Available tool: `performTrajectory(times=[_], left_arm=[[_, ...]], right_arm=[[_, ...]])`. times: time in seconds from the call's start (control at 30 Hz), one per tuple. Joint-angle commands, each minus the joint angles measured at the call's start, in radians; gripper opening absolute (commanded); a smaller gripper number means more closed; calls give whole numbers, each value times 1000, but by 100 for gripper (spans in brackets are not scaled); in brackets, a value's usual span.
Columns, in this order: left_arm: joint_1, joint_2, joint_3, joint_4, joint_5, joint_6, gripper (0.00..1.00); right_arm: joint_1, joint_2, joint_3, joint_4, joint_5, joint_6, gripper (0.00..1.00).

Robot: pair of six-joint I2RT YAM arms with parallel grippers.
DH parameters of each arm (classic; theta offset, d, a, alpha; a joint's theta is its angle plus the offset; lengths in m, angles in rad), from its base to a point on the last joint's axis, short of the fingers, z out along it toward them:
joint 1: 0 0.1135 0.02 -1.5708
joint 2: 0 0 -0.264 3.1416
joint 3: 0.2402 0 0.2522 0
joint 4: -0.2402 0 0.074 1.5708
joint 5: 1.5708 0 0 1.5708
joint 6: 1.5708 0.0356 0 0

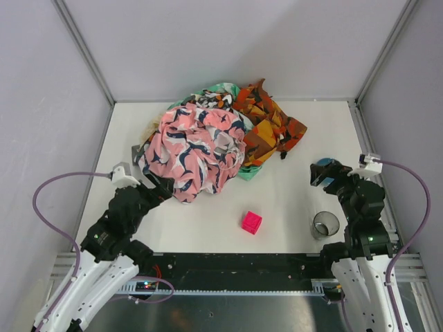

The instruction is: Pick out a specific cloth from the pile

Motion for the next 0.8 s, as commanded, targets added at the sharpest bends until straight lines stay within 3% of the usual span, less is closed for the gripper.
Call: performTrajectory(times=[0.0,0.27,0.57,0.67,0.77], left_arm=[[4,19,-7,8,-32,-34,100],[4,94,-6,8,-73,-57,100],[39,259,-6,76,-143,-111,100],[98,325,-26,204,-86,-62,100],[230,411,-49,373,58,-9,100]], right_arm=[[1,9,-1,39,-97,-31,99],[54,71,-18,138,-327,-109,99],[300,164,-17,158,-103,-180,99],[320,168,-15,155,-67,-190,99],[323,164,-16,146,-53,-194,99]])
